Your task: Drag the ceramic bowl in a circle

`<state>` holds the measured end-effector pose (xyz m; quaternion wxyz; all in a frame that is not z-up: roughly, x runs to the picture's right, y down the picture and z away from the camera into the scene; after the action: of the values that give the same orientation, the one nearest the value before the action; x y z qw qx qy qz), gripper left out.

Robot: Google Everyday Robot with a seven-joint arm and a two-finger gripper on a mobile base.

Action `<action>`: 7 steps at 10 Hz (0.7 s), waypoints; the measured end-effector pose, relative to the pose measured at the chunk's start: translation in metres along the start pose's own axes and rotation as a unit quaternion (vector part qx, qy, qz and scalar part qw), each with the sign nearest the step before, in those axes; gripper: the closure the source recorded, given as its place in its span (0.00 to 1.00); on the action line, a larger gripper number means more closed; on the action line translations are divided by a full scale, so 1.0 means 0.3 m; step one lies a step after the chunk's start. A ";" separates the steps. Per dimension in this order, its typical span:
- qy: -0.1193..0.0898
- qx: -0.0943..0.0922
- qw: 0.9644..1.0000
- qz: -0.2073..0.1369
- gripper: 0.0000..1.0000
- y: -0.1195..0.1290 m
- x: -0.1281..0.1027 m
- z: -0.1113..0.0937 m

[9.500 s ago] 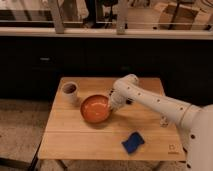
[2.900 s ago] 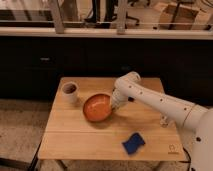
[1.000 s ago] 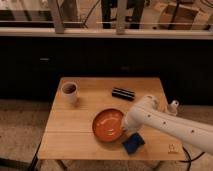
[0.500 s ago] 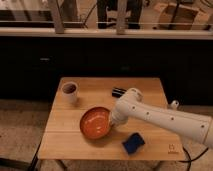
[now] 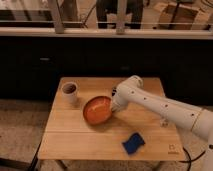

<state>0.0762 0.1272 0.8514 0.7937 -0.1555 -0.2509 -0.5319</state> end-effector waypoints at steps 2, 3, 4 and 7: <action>0.014 -0.003 0.999 0.030 1.00 0.086 0.061 -0.027; 0.020 -0.004 0.999 0.043 1.00 0.121 0.077 -0.045; 0.031 -0.004 0.997 0.064 1.00 0.186 0.092 -0.079; 0.039 -0.014 0.993 0.115 1.00 0.344 0.060 -0.121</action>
<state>0.1854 0.1346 0.8338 0.8563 -0.1740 -0.1930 -0.4463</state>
